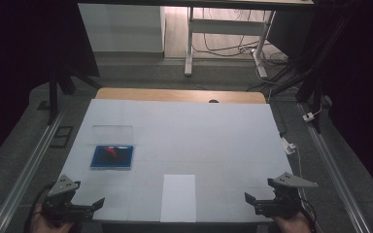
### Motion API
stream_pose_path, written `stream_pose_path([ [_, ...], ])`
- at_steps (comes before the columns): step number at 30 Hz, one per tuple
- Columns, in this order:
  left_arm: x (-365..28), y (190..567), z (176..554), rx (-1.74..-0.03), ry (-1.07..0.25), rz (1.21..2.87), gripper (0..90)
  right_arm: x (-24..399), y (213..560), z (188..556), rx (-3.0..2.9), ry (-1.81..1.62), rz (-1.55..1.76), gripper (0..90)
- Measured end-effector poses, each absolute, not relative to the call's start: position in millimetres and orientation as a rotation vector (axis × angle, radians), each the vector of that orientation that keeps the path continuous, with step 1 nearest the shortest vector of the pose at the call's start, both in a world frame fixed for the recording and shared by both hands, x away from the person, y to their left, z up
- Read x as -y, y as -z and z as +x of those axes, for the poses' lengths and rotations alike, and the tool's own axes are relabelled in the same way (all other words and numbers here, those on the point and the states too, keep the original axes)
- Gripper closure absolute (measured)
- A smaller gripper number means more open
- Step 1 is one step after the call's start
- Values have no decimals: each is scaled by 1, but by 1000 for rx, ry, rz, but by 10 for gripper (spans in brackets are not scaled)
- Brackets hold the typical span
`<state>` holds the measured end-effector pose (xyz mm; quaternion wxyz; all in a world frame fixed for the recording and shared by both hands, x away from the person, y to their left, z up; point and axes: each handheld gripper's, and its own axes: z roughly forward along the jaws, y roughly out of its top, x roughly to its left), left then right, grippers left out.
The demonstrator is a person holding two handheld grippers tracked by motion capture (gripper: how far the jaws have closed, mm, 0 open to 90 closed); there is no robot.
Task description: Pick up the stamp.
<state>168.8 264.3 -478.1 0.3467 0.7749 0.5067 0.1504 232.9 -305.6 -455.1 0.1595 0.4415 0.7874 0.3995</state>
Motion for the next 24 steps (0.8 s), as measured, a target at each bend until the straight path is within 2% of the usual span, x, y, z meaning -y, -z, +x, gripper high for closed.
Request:
stream_pose_path([
  [15,-270,478,168,-1364,-382,1958,15,301,456,234,-2312,-1132,1216,0],
  [24,-272,480,171,-1358,-299,1962,22,297,456,234,-2350,-1110,1172,0],
])
